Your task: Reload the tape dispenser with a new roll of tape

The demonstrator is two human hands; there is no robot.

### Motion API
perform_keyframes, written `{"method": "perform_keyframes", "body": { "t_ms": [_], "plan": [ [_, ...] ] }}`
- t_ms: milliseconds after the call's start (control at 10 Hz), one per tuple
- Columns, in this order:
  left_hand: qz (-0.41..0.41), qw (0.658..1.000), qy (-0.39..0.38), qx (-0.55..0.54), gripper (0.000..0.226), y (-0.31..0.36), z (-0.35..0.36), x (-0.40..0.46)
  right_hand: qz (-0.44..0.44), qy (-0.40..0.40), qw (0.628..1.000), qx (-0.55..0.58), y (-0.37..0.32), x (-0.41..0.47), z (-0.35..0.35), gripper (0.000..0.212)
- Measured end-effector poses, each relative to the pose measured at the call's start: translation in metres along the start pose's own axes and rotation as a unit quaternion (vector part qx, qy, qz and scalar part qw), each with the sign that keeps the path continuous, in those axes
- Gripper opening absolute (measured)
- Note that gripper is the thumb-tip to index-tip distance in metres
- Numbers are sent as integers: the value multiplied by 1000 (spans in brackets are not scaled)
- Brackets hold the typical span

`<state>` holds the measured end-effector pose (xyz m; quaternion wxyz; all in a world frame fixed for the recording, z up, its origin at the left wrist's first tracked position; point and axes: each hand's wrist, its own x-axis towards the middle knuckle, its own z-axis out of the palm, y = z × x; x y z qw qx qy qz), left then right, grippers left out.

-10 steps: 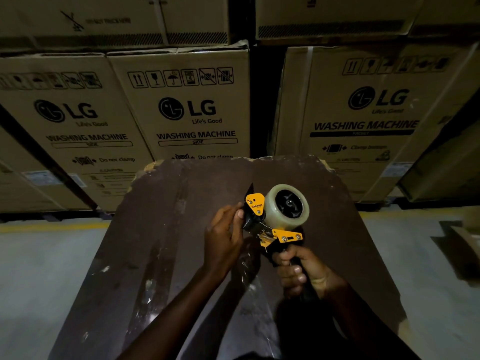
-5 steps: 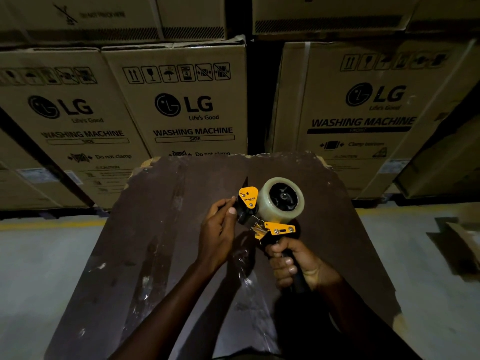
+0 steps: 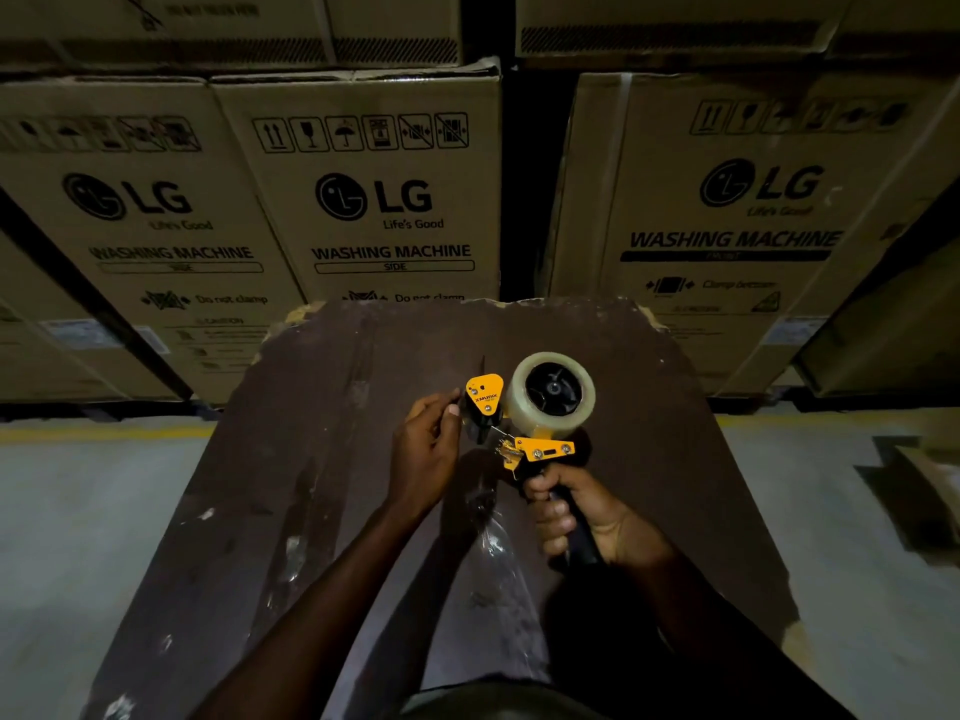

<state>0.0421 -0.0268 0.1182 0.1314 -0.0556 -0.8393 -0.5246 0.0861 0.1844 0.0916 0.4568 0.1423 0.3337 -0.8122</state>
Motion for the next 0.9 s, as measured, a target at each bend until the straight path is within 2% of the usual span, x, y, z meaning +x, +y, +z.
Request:
{"method": "perform_keyframes", "body": {
  "t_ms": [200,500,700,800,900],
  "plan": [
    [-39,998,-31,36,32,-29,2,11,-3,67,998,10,0,28,-18,14],
    [-65,993,-67,73,55,-39,-4,10,18,156,987,35,10,66,-50,15],
    [-65,979,-136,134,65,-48,2,6,23,229,971,-57,19,67,-56,23],
    [-61,973,-157,159,68,-43,3,6,22,297,944,-138,23,66,-50,23],
    [-44,965,-166,199,77,-39,6,9,-66,379,877,-286,24,60,-42,20]
  ]
}}
